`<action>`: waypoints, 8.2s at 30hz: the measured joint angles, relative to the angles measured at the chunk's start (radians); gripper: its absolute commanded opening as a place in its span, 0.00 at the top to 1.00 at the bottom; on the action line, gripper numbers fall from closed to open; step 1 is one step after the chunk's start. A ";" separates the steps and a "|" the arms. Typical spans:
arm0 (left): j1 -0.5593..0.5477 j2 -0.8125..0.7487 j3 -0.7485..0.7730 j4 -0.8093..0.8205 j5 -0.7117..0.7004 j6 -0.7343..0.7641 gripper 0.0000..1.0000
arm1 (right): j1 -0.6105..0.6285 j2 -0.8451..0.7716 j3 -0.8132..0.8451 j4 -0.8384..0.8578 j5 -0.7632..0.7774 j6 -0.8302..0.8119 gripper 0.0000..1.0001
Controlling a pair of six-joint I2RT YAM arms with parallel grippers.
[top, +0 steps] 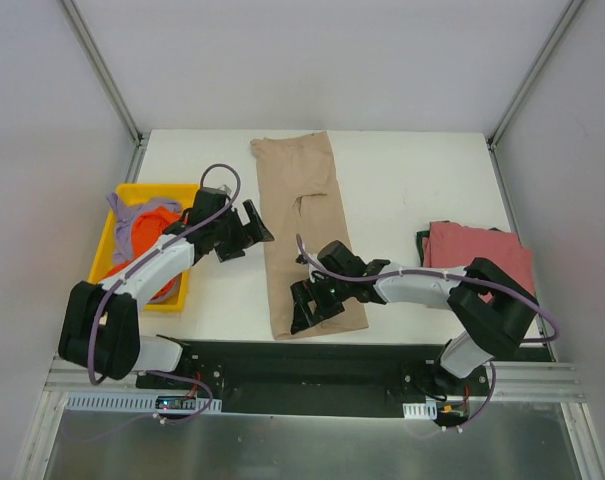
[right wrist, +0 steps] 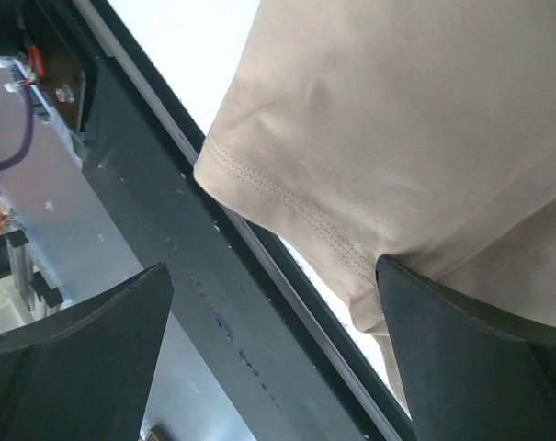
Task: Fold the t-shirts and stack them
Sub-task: Rotate the tshirt 90 degrees, then grab the bottom of the folded rectangular tshirt with both arms, then fold the folded rectangular tshirt in 1/3 of the way, then grab one side of the 2/3 rectangular tshirt with both arms
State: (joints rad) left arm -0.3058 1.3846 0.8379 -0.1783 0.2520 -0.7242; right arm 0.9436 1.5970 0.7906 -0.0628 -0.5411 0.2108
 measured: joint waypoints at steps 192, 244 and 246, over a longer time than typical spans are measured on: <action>-0.111 0.115 -0.046 -0.004 0.116 0.038 0.34 | -0.556 -0.220 0.027 0.005 0.225 0.069 0.04; -0.173 0.149 -0.070 -0.047 0.054 -0.018 1.00 | -0.552 -0.148 -0.053 -0.101 0.261 0.143 1.00; -0.179 0.057 -0.100 -0.108 0.063 -0.010 1.00 | -0.546 -0.230 -0.053 -0.188 0.205 0.133 1.00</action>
State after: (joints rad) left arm -0.4850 1.4414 0.7376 -0.2863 0.3153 -0.7341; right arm 0.3977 1.3674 0.7376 -0.2504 -0.3363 0.3439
